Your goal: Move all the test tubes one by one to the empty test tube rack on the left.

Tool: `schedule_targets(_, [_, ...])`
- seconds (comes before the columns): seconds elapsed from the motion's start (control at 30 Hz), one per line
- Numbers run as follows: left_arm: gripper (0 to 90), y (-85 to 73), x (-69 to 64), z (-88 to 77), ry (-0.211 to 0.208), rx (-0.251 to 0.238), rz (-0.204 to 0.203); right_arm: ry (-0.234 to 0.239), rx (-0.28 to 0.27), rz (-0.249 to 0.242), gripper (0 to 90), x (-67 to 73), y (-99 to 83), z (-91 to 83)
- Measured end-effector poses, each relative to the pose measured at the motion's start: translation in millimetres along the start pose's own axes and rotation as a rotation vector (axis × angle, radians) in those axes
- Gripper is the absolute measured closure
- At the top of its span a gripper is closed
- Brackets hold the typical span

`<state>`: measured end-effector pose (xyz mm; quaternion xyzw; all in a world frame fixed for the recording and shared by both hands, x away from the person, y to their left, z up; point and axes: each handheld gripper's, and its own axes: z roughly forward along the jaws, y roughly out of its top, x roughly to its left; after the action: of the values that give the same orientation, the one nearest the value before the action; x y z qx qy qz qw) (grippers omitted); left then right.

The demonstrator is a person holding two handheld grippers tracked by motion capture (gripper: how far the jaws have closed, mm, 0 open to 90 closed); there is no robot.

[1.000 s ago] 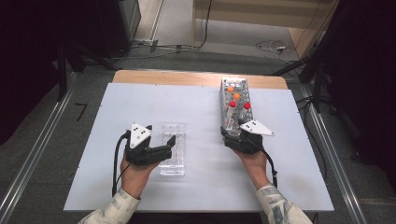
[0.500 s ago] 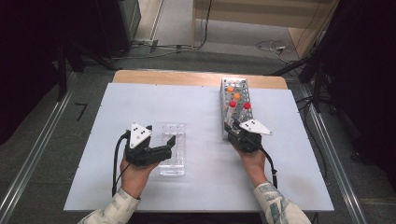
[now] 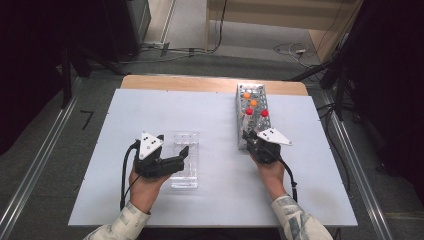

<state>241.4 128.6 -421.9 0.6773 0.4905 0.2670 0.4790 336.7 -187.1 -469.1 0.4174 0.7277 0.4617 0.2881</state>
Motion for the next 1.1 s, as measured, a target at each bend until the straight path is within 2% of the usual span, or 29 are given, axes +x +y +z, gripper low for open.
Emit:
schedule_targets(0.4, [14.4,0.4,-0.2,-0.7,-0.003,-0.004,0.0,0.004,-0.065,0.007,72.7,-1.0,17.3,-17.1])
schedule_targets(0.63, [14.5,1.3,0.5,-2.4,-0.002,-0.012,-0.005,0.02,-0.129,0.018,72.8,0.1,35.5,-39.7])
schedule_targets(0.77, [14.5,1.6,0.3,-2.9,-0.002,-0.012,0.0,0.036,-0.147,0.02,72.8,1.7,41.0,-48.8])
schedule_targets(0.97, [14.5,2.3,-4.7,-4.1,-0.006,-0.016,0.014,0.096,-0.129,-0.001,72.8,11.1,40.1,-61.9])
schedule_targets(1.1, [14.8,3.8,-11.3,-6.0,-0.03,-0.019,0.029,0.13,-0.106,-0.019,72.9,19.1,34.4,-65.1])
